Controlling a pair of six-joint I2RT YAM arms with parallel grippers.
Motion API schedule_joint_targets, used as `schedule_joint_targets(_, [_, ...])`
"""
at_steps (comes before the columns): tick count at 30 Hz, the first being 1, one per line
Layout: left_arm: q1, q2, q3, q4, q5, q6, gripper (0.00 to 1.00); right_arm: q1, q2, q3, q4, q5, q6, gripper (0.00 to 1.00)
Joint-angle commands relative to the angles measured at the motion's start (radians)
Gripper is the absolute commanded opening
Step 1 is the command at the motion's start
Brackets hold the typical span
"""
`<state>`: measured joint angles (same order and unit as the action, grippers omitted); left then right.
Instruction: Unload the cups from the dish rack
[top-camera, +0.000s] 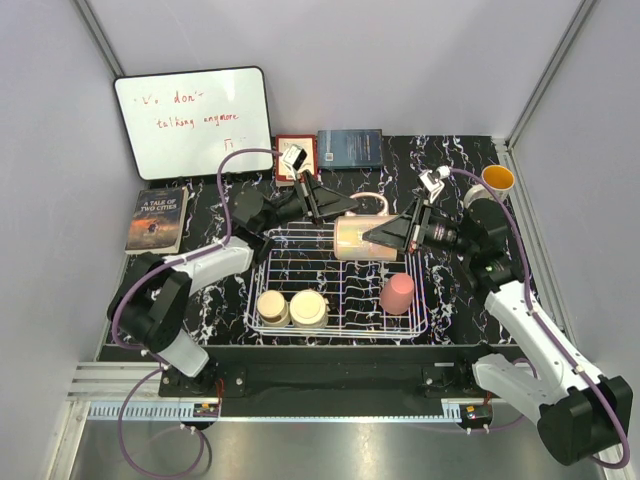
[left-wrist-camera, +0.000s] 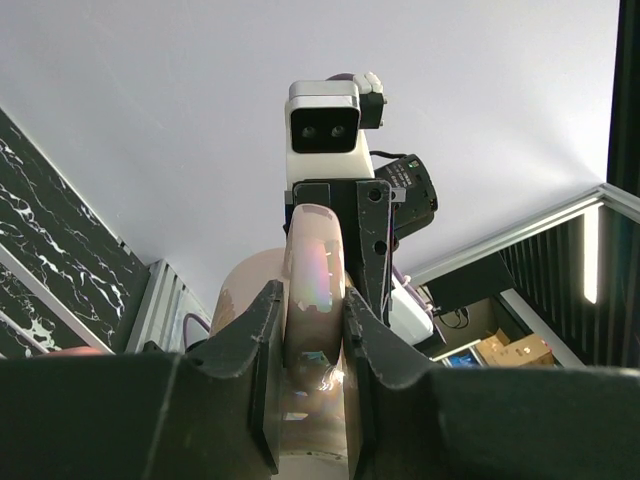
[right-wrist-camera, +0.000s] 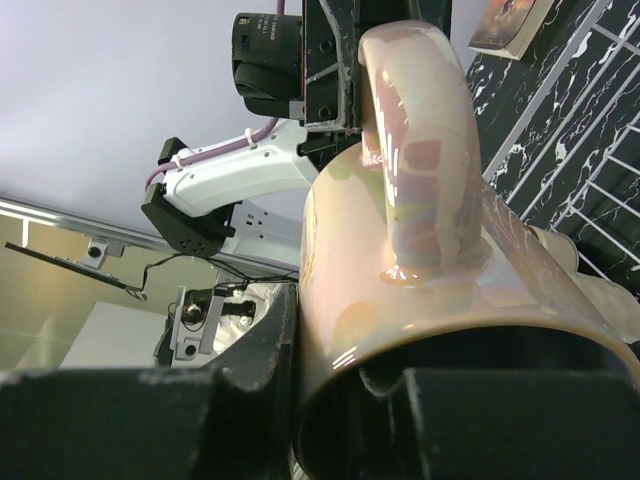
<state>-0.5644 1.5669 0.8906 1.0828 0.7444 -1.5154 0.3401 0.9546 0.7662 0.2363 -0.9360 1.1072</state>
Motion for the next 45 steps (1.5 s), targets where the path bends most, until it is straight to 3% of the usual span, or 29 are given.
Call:
schedule_joint_targets(1, [-0.015,0.015,0.077,0.078,0.004,-0.072,0.14,0.02,-0.054,0.024,-0.015,-0.057,-0.082,0.0])
schedule_joint_targets(3, [-0.012,0.033,0.079,0.106,0.012,-0.088,0.34,0.02,-0.066,0.041,-0.063,-0.04,-0.11,0.0])
schedule_joint_targets(4, [-0.008,0.038,0.079,0.117,0.013,-0.095,0.48,0.02,-0.079,0.05,-0.084,-0.034,-0.127,0.0])
schedule_joint_targets(5, [-0.006,0.042,0.08,0.126,0.018,-0.104,0.56,0.02,-0.085,0.065,-0.122,-0.023,-0.15,0.0])
schedule_joint_targets(8, [-0.003,0.048,0.082,0.137,0.029,-0.111,0.71,0.02,-0.096,0.079,-0.14,-0.015,-0.162,0.0])
schedule_joint_targets(11, [0.0,0.047,0.084,0.135,0.039,-0.112,0.78,0.02,-0.111,0.087,-0.155,0.008,-0.17,0.0])
schedule_joint_targets(13, [0.007,0.041,0.077,0.131,0.042,-0.111,0.8,0.02,-0.125,0.1,-0.189,0.032,-0.191,0.0])
schedule_joint_targets(16, [0.041,0.018,0.045,0.077,0.046,-0.089,0.8,0.02,-0.139,0.221,-0.41,0.176,-0.329,0.0])
schedule_joint_targets(17, [0.053,-0.016,0.015,0.005,0.035,-0.054,0.8,0.02,-0.132,0.257,-0.566,0.294,-0.434,0.0])
schedule_joint_targets(19, [0.096,-0.063,-0.021,-0.111,0.016,0.004,0.8,0.02,-0.103,0.359,-0.704,0.44,-0.557,0.0])
schedule_joint_targets(20, [0.11,-0.118,-0.039,-0.227,-0.02,0.061,0.8,0.019,-0.091,0.392,-0.83,0.635,-0.579,0.0])
schedule_joint_targets(22, [0.145,-0.184,-0.114,-0.312,-0.075,0.096,0.8,0.02,-0.041,0.485,-0.935,0.825,-0.627,0.0])
schedule_joint_targets(23, [0.155,-0.242,-0.133,-0.421,-0.114,0.139,0.8,0.014,-0.018,0.513,-1.016,0.996,-0.636,0.0])
schedule_joint_targets(25, [0.17,-0.29,-0.139,-0.562,-0.145,0.204,0.8,-0.004,0.048,0.58,-1.078,1.123,-0.644,0.0])
schedule_joint_targets(26, [0.173,-0.313,-0.13,-0.716,-0.177,0.281,0.8,-0.059,0.071,0.597,-1.127,1.179,-0.638,0.0])
schedule_joint_targets(29, [0.173,-0.37,-0.078,-0.99,-0.241,0.416,0.8,-0.136,0.148,0.624,-1.181,1.258,-0.59,0.0])
schedule_joint_targets(32, [0.175,-0.403,-0.052,-1.134,-0.286,0.471,0.79,-0.22,0.19,0.595,-1.183,1.264,-0.521,0.0])
schedule_joint_targets(36, [0.172,-0.436,-0.048,-1.225,-0.3,0.504,0.78,-0.369,0.257,0.55,-1.171,1.246,-0.413,0.0])
schedule_joint_targets(45, [0.173,-0.467,-0.093,-1.345,-0.324,0.561,0.77,-0.478,0.456,0.593,-1.039,1.209,-0.288,0.0])
